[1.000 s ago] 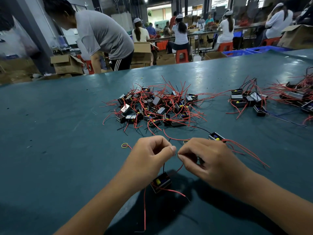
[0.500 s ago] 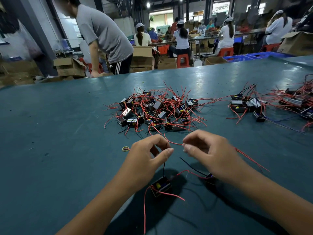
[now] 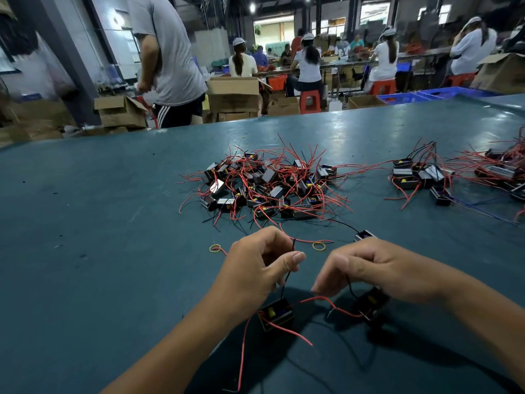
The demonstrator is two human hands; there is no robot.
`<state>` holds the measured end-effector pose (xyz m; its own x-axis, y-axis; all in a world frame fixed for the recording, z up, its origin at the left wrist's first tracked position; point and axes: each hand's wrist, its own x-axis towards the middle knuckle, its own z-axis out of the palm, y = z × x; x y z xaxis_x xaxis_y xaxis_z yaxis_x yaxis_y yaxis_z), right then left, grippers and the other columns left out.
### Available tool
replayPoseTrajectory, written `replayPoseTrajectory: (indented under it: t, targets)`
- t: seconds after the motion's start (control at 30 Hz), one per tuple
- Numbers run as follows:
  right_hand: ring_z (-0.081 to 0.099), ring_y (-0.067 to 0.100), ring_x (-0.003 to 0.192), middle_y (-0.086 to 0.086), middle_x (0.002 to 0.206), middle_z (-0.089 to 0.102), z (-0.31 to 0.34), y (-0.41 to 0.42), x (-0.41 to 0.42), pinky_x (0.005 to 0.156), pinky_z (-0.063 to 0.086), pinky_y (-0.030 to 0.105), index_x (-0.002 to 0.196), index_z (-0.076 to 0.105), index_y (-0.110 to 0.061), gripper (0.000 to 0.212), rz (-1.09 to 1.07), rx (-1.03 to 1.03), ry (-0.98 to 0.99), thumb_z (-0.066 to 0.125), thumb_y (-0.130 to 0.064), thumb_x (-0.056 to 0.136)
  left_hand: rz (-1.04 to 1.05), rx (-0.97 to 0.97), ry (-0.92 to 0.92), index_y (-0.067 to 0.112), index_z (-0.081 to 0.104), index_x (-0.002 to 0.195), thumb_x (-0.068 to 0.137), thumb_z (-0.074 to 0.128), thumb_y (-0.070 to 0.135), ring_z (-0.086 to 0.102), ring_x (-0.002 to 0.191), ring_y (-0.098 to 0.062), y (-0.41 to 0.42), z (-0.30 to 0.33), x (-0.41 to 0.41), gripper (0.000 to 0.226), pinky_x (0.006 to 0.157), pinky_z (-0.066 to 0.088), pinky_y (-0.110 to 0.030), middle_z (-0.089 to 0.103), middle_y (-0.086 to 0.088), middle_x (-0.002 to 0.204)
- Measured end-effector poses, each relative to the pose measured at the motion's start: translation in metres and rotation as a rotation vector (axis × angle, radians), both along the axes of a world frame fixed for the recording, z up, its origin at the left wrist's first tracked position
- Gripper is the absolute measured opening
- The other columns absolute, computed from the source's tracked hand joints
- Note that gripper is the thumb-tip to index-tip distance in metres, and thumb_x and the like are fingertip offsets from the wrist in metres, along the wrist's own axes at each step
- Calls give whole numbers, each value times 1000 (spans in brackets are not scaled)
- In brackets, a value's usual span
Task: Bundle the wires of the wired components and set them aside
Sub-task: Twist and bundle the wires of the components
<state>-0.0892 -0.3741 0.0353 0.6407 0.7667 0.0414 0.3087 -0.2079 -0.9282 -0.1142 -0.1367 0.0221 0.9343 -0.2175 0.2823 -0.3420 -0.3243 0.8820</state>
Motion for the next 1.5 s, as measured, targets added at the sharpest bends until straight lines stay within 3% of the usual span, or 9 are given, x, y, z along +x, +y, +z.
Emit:
replayPoseTrajectory:
  t: [0.13,0.27,0.33,0.43,0.57,0.63,0.73,0.9,1.5]
  targets:
    - [57,39,118,23,124,64,2,-10,5,104,45,40,114,67,3,42,99,148,243,47,-27,93,9,27,-19,20,64,85,90,71,30,59,54,-12,0,1,0,13,50,53,-31,71,1,73]
    - [56,25,127,5,134,62,13,-22,6,108,43,37,123,67,-18,34,146,-47,112,61,-23,90,0,34,-17,19,64,86,90,71,30,59,54,-12,-1,4,-2,14,51,54,-33,71,0,73]
    - [61,19,120,-1,126,67,13,-20,4,103,47,32,114,71,-26,23,98,-125,54,65,-28,92,-8,15,1,19,63,85,85,73,34,59,53,-13,-2,5,-4,18,49,52,-32,71,-2,71]
    - [69,18,99,6,106,74,10,-8,1,88,53,26,101,76,-21,17,-43,-109,53,66,-31,92,-36,-30,33,15,61,84,82,75,32,56,48,-15,-5,5,-6,22,46,48,-27,70,-5,68]
    - [70,21,75,15,88,74,0,12,-5,71,56,28,84,71,-8,16,-278,107,195,62,-16,94,-62,-67,44,17,60,80,85,76,26,52,46,-16,-10,2,-8,19,44,44,-29,68,-5,65]
    - [66,14,66,12,79,72,-6,24,-10,62,53,22,81,72,-8,16,-455,219,159,62,-12,94,-45,-51,27,19,60,79,88,75,22,51,45,-15,-11,0,-8,18,43,43,-30,68,-5,66]
    - [63,10,65,10,76,72,-13,36,-13,62,52,19,85,76,-14,15,-629,279,24,63,-9,93,-18,-13,-10,24,60,82,91,72,21,52,46,-14,-11,-2,-7,16,44,45,-30,69,-3,68]
    - [62,6,66,2,79,75,-19,42,-17,62,50,16,95,74,-19,15,-632,323,21,63,-8,94,16,-4,-38,26,61,86,96,66,21,54,46,-13,-12,-4,-7,13,44,47,-32,69,-1,70]
    - [53,0,55,-2,63,64,-17,48,-24,53,39,8,84,74,-17,15,-664,427,25,65,-8,91,-25,-77,46,20,65,82,95,67,21,54,47,-15,-11,0,-6,14,46,46,-29,68,-3,65]
